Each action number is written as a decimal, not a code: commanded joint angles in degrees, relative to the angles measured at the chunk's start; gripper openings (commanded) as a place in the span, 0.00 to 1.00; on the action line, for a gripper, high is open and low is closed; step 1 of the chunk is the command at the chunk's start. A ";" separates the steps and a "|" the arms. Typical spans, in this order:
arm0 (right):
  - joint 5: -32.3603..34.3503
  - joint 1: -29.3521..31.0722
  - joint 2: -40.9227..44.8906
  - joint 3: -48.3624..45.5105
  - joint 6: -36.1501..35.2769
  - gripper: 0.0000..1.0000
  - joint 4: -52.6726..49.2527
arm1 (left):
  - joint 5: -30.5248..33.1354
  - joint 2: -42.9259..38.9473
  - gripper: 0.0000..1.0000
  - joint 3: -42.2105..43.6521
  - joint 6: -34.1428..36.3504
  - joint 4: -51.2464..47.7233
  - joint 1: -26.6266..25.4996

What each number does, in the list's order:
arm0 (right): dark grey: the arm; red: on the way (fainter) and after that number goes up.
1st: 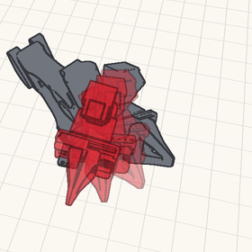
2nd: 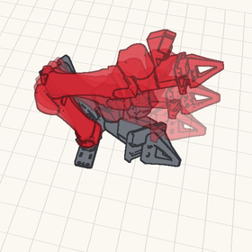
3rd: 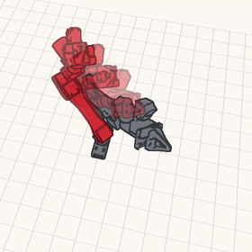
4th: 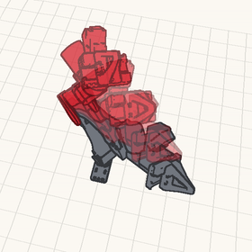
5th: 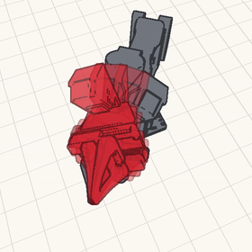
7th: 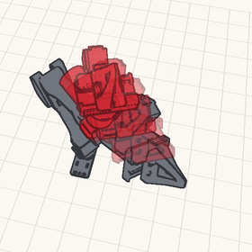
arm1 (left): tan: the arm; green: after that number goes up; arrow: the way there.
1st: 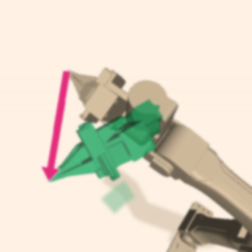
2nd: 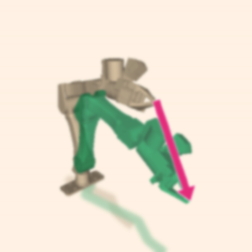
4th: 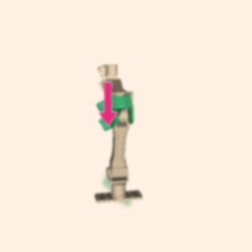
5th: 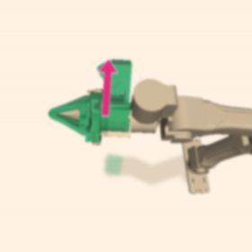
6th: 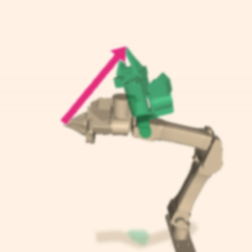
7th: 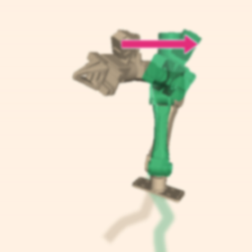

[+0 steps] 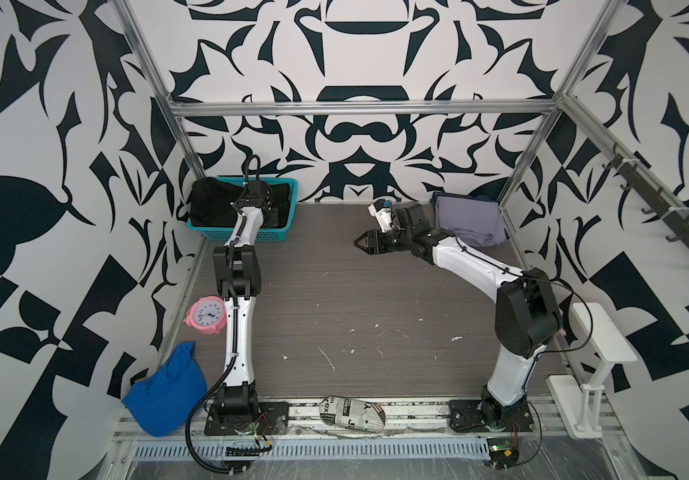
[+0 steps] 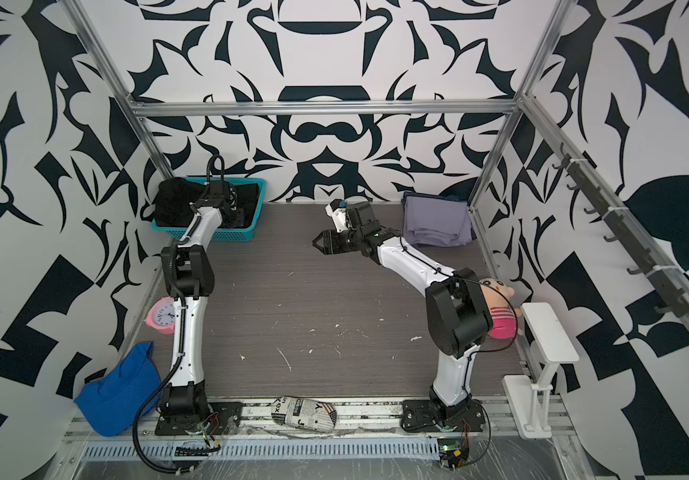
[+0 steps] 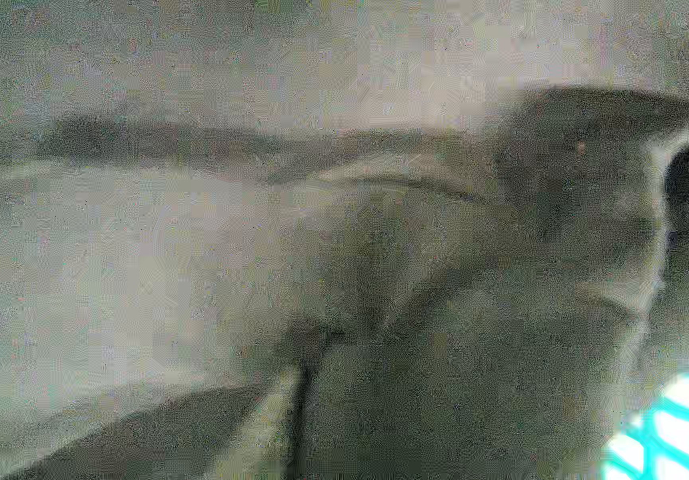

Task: Fold and stack the skirts
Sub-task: 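Lift the black skirt up out of the teal basket with the left gripper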

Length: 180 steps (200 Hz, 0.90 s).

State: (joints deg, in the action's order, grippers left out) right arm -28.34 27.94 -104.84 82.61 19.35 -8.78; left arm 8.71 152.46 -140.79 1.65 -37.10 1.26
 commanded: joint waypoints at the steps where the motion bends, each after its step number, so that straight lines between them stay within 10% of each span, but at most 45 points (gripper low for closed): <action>1: -0.67 0.75 -0.13 3.06 0.19 0.57 0.18 | 1.95 0.05 0.21 0.33 0.39 -0.07 0.57; 52: -0.32 0.88 0.50 2.99 0.03 0.57 -0.10 | 4.39 -6.74 0.00 0.71 1.34 2.19 0.59; 180: -1.83 0.88 1.91 1.42 0.24 0.57 1.39 | 0.69 -33.13 0.00 6.41 -2.52 6.10 -0.37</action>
State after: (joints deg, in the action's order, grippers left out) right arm -28.86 28.60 -105.08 83.42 19.38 -9.50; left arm 11.44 125.89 -136.20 0.93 -33.21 1.50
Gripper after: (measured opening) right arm 0.570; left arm 0.095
